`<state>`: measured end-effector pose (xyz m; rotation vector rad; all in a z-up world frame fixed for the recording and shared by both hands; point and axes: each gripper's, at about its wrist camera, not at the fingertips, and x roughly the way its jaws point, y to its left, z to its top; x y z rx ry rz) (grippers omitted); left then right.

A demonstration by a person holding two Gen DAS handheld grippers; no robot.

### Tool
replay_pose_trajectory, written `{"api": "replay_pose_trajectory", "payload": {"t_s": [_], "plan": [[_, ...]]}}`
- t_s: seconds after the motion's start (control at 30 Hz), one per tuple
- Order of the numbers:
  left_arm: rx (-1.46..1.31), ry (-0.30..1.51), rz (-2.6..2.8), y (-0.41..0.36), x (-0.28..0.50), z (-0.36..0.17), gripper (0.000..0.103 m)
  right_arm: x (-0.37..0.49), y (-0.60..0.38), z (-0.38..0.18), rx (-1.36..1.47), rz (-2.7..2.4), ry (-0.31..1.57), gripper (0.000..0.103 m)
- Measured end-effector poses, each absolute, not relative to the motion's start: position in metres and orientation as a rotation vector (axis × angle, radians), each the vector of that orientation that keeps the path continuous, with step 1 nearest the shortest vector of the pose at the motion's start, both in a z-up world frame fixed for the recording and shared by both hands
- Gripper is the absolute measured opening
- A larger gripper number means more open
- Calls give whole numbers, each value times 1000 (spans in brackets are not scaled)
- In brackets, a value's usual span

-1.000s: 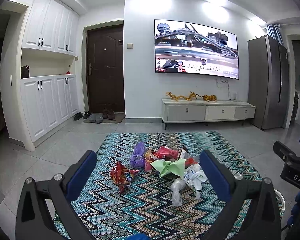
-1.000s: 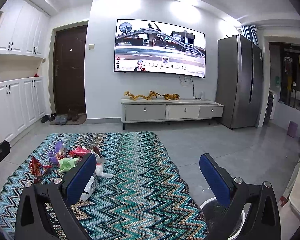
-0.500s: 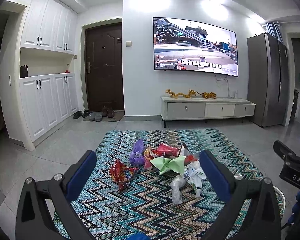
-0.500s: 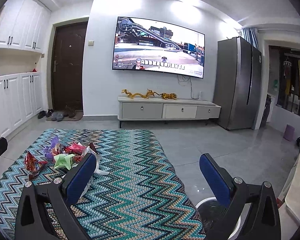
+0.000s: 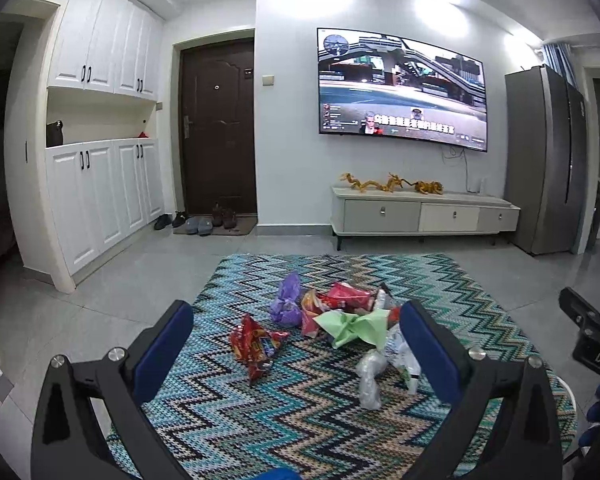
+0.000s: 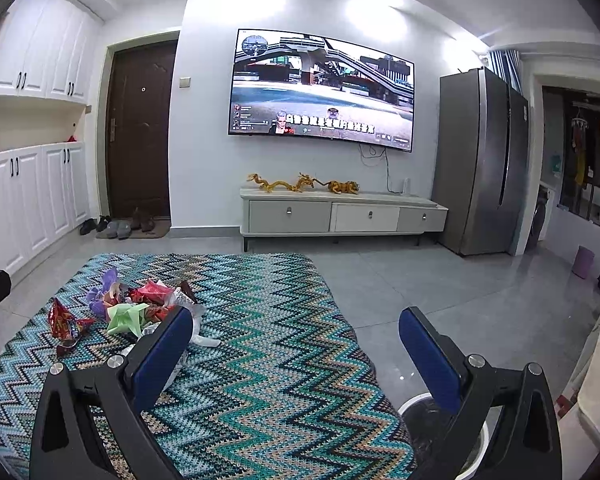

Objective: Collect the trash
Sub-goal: 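Approach the pile of trash on the rug with both tools open, then grasp the clear plastic bag with the left tool while the right tool grasps a white plastic bag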

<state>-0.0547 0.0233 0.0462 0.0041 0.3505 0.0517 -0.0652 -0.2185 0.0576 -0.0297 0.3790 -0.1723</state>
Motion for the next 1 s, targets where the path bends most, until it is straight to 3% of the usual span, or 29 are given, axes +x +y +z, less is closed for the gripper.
{"api": "replay_pose_trajectory", "payload": {"t_s": [0.73,0.87,1.0], "plan": [[-13,702,80,88,21,-36,103,22,-236,-14,108,102,658,103],[-33,753,-68,75,30,-37,97,38,-224,-24,143,251,711,84],[-25,804,-232,43,42,-42,77,54,-210,-34,112,292,760,60]]}}
